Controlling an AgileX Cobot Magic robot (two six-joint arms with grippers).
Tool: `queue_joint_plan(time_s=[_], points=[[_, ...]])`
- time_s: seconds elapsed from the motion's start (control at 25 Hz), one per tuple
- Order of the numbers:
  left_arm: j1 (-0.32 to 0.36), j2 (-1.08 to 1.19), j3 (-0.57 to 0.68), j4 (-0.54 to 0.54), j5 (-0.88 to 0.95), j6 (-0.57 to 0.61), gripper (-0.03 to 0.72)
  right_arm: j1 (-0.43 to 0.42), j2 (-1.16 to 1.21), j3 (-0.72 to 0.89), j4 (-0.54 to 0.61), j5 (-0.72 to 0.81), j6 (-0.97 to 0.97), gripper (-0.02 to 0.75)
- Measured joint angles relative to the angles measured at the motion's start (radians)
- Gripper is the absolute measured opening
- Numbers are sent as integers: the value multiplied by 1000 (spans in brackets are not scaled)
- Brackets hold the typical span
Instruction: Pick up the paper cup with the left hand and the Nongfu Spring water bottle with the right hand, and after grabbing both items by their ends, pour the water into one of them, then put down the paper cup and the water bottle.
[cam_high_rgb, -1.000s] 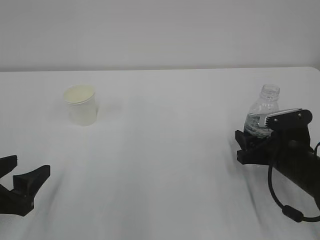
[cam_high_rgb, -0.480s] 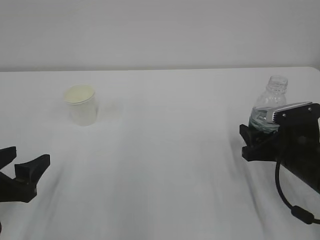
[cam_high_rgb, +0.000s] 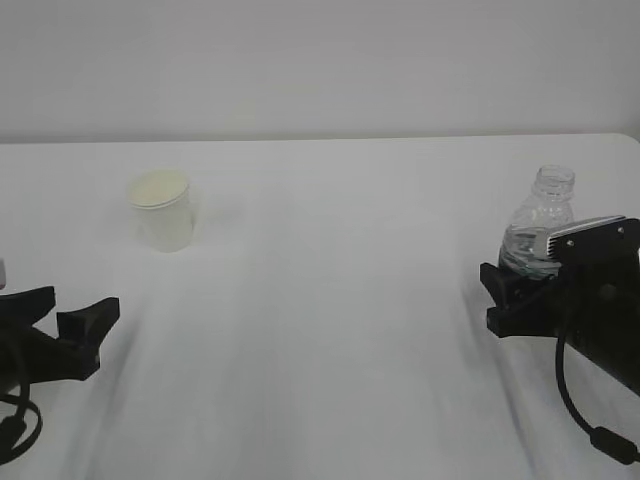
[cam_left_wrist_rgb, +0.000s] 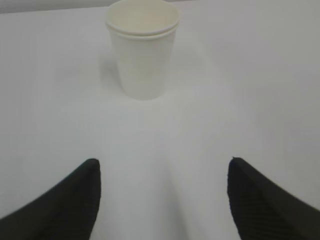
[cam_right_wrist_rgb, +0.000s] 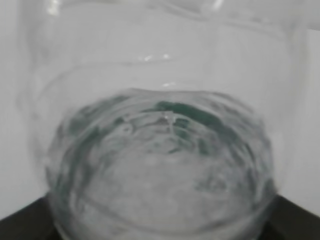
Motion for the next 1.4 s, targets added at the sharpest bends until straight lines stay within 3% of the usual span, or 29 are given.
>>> queue_joint_plan(time_s=[0.12, 0.32, 0.6, 0.8, 1.4], points=[[33, 8, -41, 50, 0, -1, 567, 0, 0, 0, -4, 0, 0, 494], [157, 12, -105, 201, 4, -10, 567, 0, 0, 0, -16, 0, 0, 494], [286, 36, -192, 387, 52, -108, 567, 0, 0, 0, -26, 0, 0, 493], [292, 109, -230, 443, 60, -123, 567, 0, 0, 0, -29, 0, 0, 493], [292, 240, -346, 476, 37, -122, 567, 0, 0, 0, -29, 0, -2, 492]])
